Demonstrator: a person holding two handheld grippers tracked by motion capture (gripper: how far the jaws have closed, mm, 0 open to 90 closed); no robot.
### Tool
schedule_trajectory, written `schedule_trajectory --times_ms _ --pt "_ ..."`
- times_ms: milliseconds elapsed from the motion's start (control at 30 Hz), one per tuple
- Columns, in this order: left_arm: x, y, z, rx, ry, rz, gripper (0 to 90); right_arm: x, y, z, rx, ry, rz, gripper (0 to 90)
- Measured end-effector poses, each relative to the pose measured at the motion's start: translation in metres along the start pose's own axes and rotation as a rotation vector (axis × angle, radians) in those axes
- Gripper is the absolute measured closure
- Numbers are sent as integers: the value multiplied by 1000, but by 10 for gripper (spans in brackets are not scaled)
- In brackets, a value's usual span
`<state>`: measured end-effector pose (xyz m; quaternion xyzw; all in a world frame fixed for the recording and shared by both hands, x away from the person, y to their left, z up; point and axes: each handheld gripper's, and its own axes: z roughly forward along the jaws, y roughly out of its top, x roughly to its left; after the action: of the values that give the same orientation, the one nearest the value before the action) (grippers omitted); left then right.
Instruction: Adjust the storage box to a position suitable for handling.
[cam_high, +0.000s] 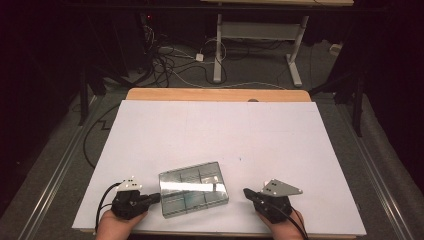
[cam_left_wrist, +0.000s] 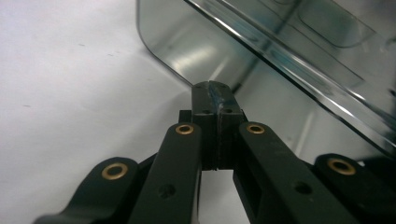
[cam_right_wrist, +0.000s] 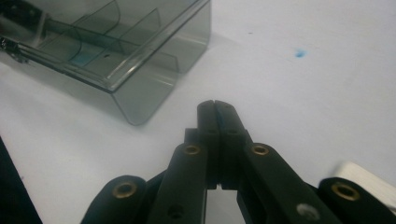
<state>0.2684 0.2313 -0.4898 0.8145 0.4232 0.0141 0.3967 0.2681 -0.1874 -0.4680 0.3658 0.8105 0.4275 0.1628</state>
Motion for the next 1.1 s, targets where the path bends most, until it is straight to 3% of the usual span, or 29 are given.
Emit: schedule_trajectory --times_ms 200,367,500,767,1100 --pt "-11 9 10 -12 -8 21 876 -12 -8 -17 -27 -37 41 900" --pt "-6 24 20 -34 -12 15 876 -20 -15 -22 -32 -59 70 900" --pt "-4 36 30 -35 -5 34 875 -23 -20 -24 -31 -81 105 900" --pt "-7 55 49 -50 -9 50 876 -27 -21 -27 -44 -97 105 900" --pt "-4 61 54 -71 -18 54 876 -28 -18 -17 -40 -75 79 900"
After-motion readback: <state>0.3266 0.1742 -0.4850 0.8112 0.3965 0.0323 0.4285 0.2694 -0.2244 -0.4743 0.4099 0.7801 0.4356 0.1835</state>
